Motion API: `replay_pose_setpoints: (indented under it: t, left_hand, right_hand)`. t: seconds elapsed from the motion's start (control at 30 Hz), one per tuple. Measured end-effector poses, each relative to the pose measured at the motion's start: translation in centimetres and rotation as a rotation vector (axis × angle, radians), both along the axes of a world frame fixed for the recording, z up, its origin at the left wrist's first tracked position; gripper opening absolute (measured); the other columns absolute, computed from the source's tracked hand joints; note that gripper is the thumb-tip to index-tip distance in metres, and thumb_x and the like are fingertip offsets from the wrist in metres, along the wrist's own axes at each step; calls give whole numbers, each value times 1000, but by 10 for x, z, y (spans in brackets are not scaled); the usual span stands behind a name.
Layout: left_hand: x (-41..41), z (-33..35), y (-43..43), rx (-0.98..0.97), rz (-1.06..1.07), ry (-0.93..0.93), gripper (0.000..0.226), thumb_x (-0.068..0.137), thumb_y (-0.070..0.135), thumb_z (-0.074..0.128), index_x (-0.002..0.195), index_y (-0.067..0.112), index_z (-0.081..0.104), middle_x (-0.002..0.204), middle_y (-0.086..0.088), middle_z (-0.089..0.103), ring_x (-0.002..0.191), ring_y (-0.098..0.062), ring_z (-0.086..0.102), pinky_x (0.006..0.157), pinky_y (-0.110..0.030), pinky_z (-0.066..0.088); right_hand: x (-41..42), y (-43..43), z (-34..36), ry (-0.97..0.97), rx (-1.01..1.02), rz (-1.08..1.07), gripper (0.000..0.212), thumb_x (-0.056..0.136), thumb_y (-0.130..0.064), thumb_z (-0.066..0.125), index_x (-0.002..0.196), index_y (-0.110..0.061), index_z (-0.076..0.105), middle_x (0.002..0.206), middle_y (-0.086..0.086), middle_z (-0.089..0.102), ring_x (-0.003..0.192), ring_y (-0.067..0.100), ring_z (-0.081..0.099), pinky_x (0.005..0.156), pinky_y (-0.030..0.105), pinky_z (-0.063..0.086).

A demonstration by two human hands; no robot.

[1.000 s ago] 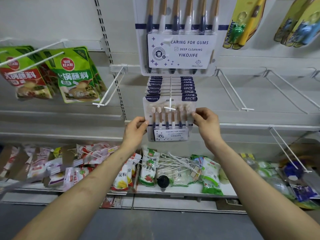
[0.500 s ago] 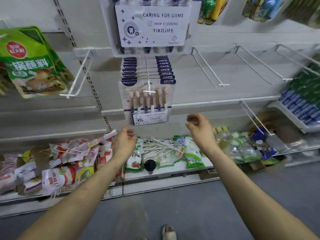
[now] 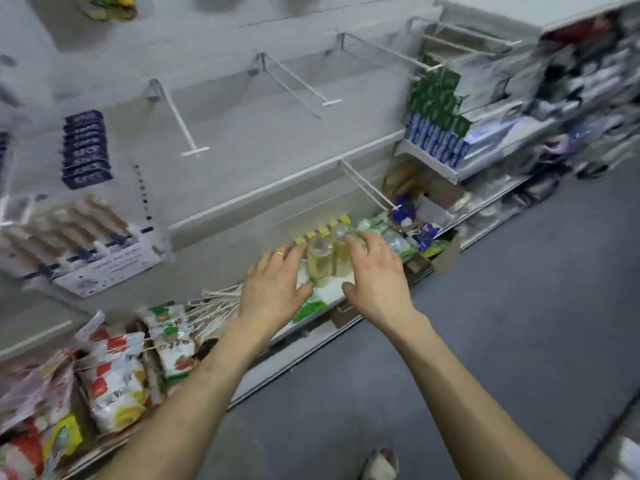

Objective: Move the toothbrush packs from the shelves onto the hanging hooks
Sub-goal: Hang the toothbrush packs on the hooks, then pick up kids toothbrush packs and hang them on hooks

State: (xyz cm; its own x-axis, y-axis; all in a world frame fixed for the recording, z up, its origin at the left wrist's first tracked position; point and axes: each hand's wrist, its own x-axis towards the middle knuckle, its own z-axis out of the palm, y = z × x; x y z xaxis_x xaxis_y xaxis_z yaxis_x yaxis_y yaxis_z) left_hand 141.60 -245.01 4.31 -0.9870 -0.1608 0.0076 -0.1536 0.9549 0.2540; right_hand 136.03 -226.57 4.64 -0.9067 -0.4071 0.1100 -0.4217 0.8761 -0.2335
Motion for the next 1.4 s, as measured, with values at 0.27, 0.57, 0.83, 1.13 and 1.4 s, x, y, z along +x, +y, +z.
replay_pose_setpoints:
  t: [0.27, 0.57, 0.83, 1.13, 1.4]
  left_hand:
    - [-124, 38, 202, -110, -235, 196, 78, 81, 43, 78, 150, 25, 47, 150, -2, 51, 136, -28, 49, 100, -47, 48]
    - [-270, 50, 397, -112, -568, 172, 89, 76, 41, 84, 153, 24, 44, 152, -3, 50, 138, -31, 48, 98, -50, 49]
    - [-426, 29, 553, -119, -959, 179, 91, 78, 47, 83, 154, 21, 41, 154, -7, 48, 139, -33, 46, 100, -52, 47]
    - [-563, 51, 740, -40, -1335, 201, 92, 80, 50, 81, 155, 22, 38, 155, -8, 45, 140, -35, 43, 99, -54, 47]
    - [-604, 55, 911, -28, -1617, 255, 91, 82, 52, 79, 157, 25, 34, 157, -5, 42, 142, -34, 41, 99, -53, 48]
  right_hand:
    - [-85, 192, 29, 140, -31, -247, 83, 74, -22, 77, 150, -17, 45, 156, 14, 43, 148, 36, 37, 118, 53, 37]
    - [-166, 377, 43, 140, -48, -636, 83, 77, -20, 80, 151, -16, 43, 155, 13, 41, 151, 33, 33, 119, 47, 33]
    - [-268, 506, 18, 66, -50, -997, 101, 81, -25, 82, 163, -18, 25, 161, 14, 35, 152, 33, 31, 120, 48, 32]
    - [-337, 643, 48, 103, 16, -1392, 96, 77, -24, 84, 158, -18, 33, 155, 10, 41, 145, 31, 39, 111, 48, 41]
    - [-363, 772, 46, 117, 38, -1632, 92, 78, -31, 86, 154, -20, 35, 154, 8, 42, 142, 32, 42, 110, 53, 43]
